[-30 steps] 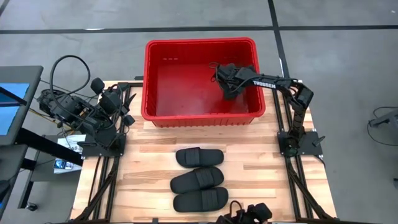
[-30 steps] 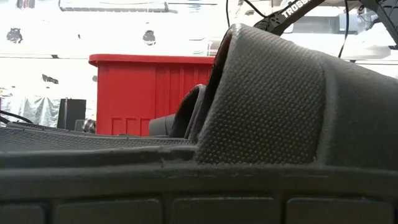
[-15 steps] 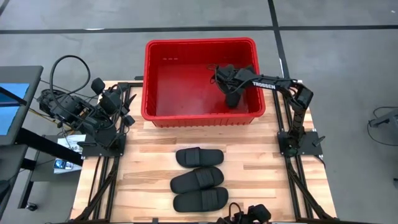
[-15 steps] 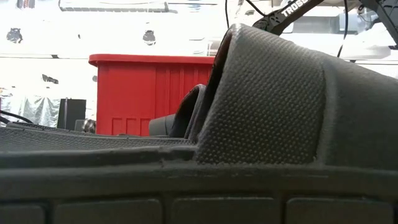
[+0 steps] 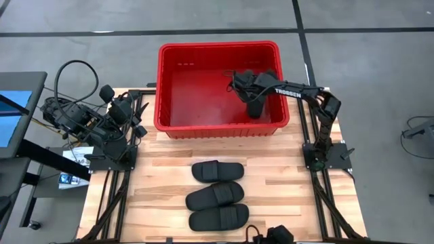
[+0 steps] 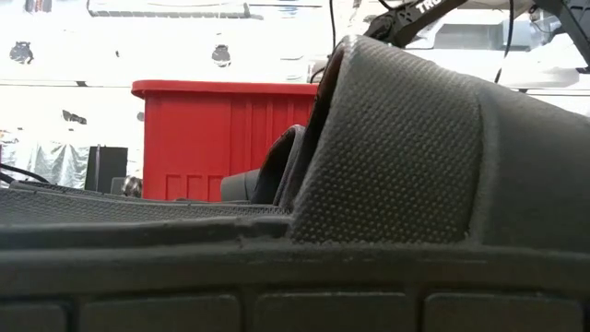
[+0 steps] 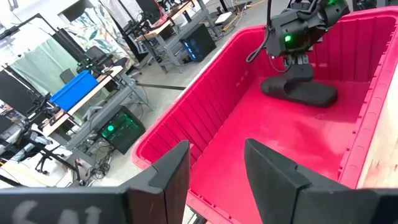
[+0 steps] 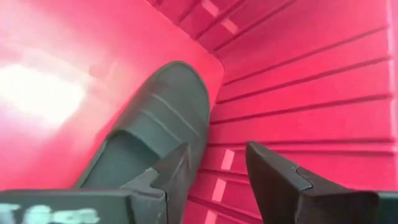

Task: Pick and place slides into bin
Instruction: Put the black slide into the container

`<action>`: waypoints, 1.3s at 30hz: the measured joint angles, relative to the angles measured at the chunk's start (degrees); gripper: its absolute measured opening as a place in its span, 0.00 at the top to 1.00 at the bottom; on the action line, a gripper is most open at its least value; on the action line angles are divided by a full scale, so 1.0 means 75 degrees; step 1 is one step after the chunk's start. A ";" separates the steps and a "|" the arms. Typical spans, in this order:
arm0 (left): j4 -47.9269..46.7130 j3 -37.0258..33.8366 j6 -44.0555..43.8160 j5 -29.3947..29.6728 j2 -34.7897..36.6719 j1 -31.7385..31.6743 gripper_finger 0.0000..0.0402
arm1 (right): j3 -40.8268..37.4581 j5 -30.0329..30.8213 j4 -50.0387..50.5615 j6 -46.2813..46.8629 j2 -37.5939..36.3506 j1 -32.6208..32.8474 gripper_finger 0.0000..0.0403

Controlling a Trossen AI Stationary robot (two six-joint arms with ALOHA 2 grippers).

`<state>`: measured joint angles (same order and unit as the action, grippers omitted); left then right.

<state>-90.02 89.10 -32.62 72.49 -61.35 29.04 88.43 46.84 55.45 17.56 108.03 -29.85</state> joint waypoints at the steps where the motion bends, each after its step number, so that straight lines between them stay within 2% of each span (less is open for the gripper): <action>1: 0.0000 0.0000 0.0000 0.0000 0.0001 0.0000 0.64 | 0.0074 0.0039 0.0034 -0.0008 0.0000 0.0039 0.64; 9: 0.0002 0.0000 0.0265 -0.0051 -0.0001 -0.0002 0.64 | 0.1023 0.0375 0.1052 -0.0189 0.0000 0.0367 0.67; 17: 0.0000 0.0003 0.0706 -0.0208 -0.0001 0.0000 0.64 | 0.2576 0.0345 0.2694 -0.0146 -0.0003 0.0752 0.74; 28: 0.0011 -0.0046 0.0988 0.0172 0.0153 0.0001 0.64 | 0.4984 -0.0068 0.4150 -0.0140 -0.0006 0.2037 0.82; 34: 0.0089 -0.0949 0.1099 0.0174 0.0894 0.0229 0.64 | 0.5964 -0.0067 0.4559 -0.0141 -0.0006 0.3235 0.82; 39: 0.1574 -0.2160 0.1569 -0.0284 0.1762 0.0725 0.64 | 0.6171 -0.0063 0.4603 -0.0193 -0.0113 0.4247 0.82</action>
<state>-78.22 72.90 -20.86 70.36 -48.14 34.47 134.71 46.37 89.97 16.12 107.18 2.00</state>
